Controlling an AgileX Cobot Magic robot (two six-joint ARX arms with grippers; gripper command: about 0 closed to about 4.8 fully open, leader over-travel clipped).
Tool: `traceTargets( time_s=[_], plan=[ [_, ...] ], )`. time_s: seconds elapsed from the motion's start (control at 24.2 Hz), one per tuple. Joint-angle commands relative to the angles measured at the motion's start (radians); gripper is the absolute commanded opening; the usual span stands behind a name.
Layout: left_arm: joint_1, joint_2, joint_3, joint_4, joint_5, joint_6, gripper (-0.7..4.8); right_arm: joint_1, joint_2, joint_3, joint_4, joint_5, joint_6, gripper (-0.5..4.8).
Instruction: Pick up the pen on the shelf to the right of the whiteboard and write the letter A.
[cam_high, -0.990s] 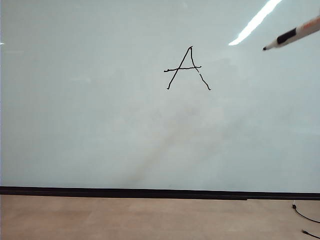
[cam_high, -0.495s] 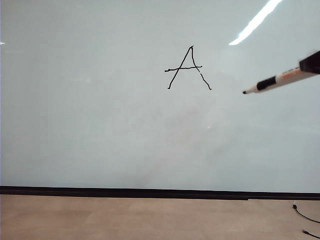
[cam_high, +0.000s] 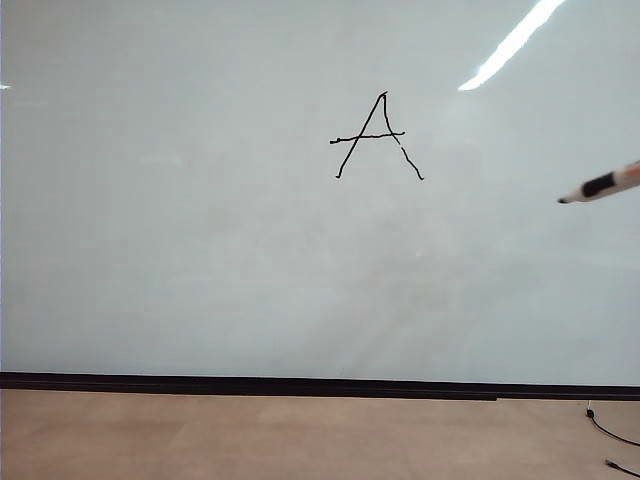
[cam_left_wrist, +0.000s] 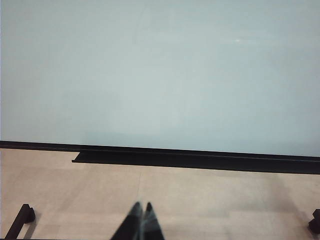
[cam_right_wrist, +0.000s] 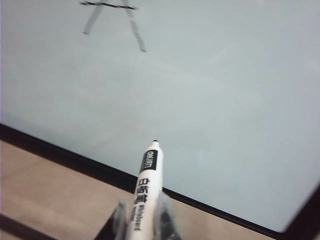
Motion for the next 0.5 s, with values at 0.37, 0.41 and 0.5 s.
traceTargets(
  time_s=[0.37,0.41,0.5],
  plan=[
    [0.0,0.0,0.003,0.004,0.0,0.004,-0.04,-0.647,0.0,0.004,-0.026,-0.297,0.095,-0.05],
    [0.0,0.0,0.003,0.005,0.0,0.004,-0.05,-0.66,0.0,0.004,-0.024,-0.297,0.095,-0.05],
    [0.0,0.0,0.003,0.005,0.001,0.004,-0.05,-0.678,0.0,0.004,-0.027,-0.294,0.095,-0.05]
  ],
)
